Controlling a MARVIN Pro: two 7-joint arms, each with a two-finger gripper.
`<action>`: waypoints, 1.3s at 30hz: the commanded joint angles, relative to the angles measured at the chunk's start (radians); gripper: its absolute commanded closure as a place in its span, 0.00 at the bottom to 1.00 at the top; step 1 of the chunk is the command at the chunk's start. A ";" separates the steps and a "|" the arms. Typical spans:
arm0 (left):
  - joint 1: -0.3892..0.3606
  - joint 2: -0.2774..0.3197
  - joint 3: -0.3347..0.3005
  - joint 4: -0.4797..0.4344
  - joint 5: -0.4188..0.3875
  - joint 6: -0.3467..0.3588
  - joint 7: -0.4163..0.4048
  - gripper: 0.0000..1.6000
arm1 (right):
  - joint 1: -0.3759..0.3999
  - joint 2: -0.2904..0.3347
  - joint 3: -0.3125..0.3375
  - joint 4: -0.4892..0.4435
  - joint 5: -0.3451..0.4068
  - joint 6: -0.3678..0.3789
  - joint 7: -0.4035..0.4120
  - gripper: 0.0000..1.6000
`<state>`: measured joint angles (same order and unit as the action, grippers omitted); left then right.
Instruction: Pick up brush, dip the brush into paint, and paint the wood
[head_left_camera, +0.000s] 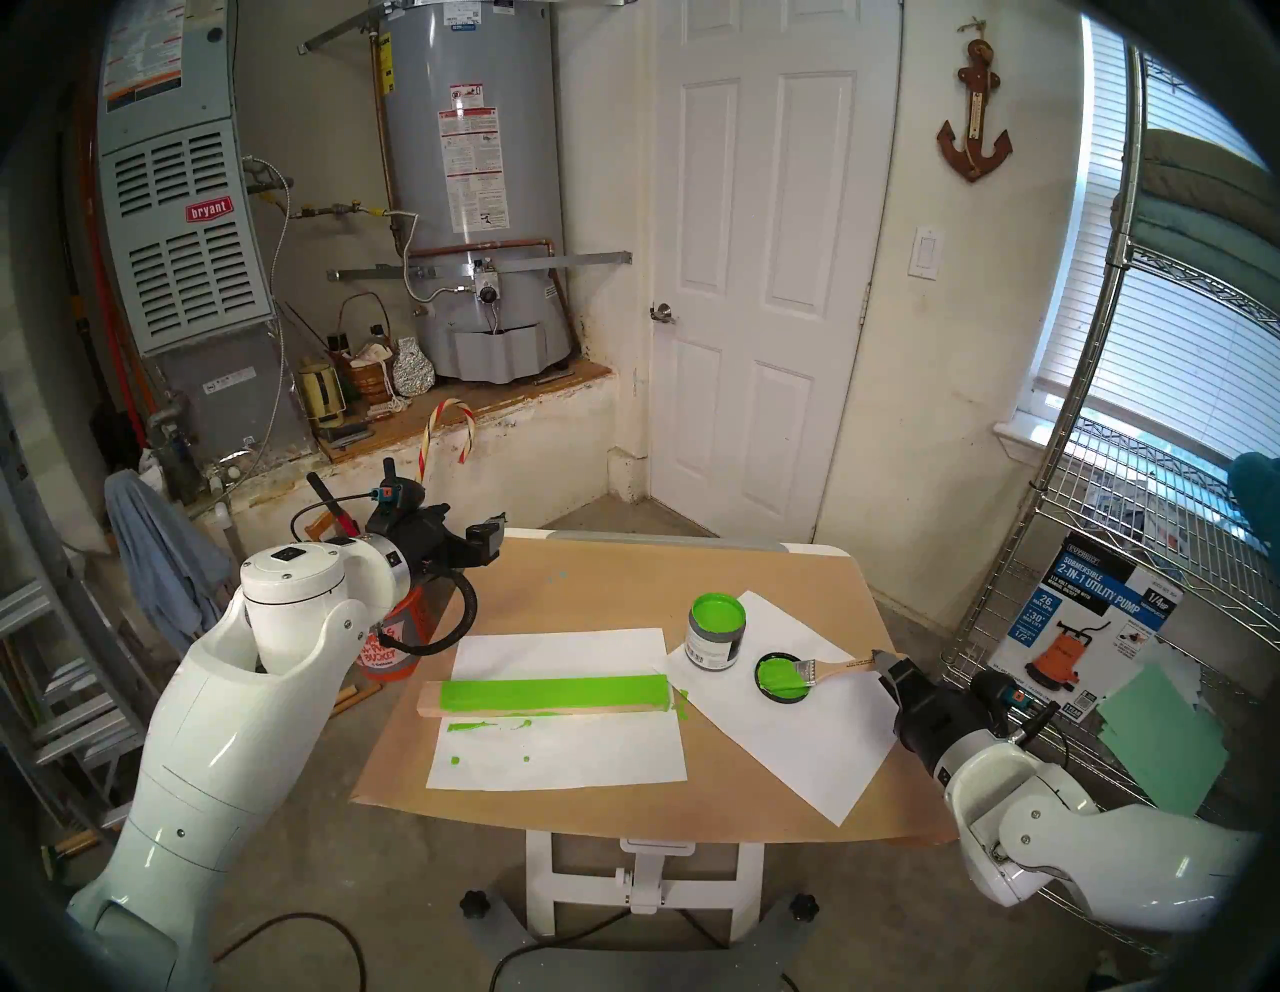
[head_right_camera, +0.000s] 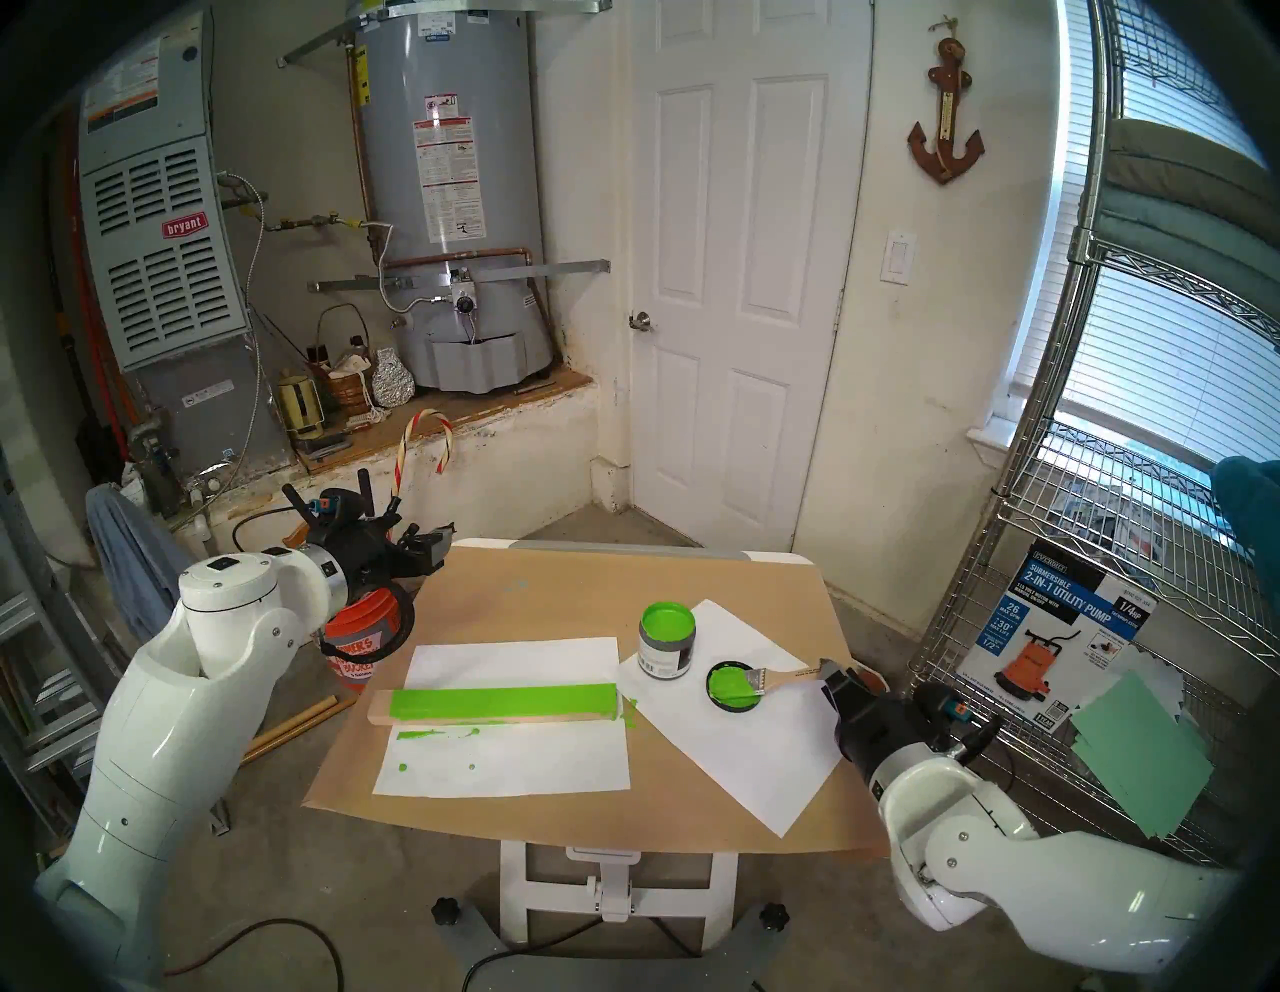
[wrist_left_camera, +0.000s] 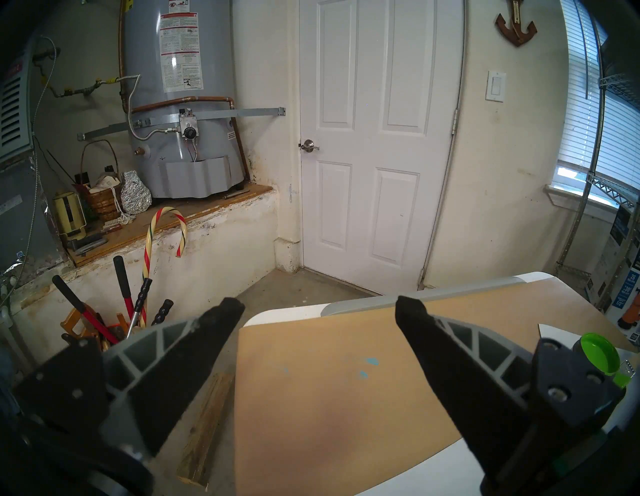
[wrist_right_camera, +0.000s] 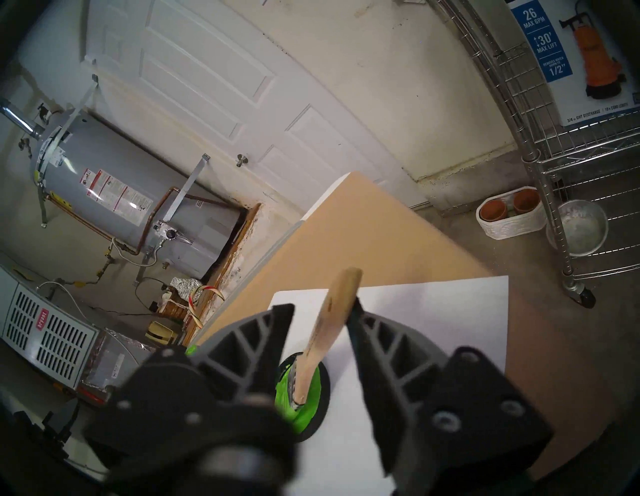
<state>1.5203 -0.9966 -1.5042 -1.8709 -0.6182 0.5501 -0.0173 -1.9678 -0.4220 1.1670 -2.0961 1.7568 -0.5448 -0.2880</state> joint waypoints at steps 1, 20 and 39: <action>-0.009 0.002 -0.009 -0.017 -0.002 -0.002 0.001 0.00 | 0.003 -0.001 -0.019 -0.002 -0.040 -0.007 -0.021 0.22; -0.009 0.002 -0.009 -0.017 -0.002 -0.002 0.001 0.00 | 0.007 0.038 -0.059 -0.009 -0.223 -0.069 -0.172 0.04; -0.011 0.002 -0.007 -0.014 -0.001 -0.003 0.000 0.00 | 0.018 0.172 0.043 0.010 -0.542 -0.207 -0.350 0.00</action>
<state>1.5203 -0.9966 -1.5041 -1.8704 -0.6182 0.5499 -0.0174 -1.9984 -0.3014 1.1644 -2.0736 1.3598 -0.7220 -0.6013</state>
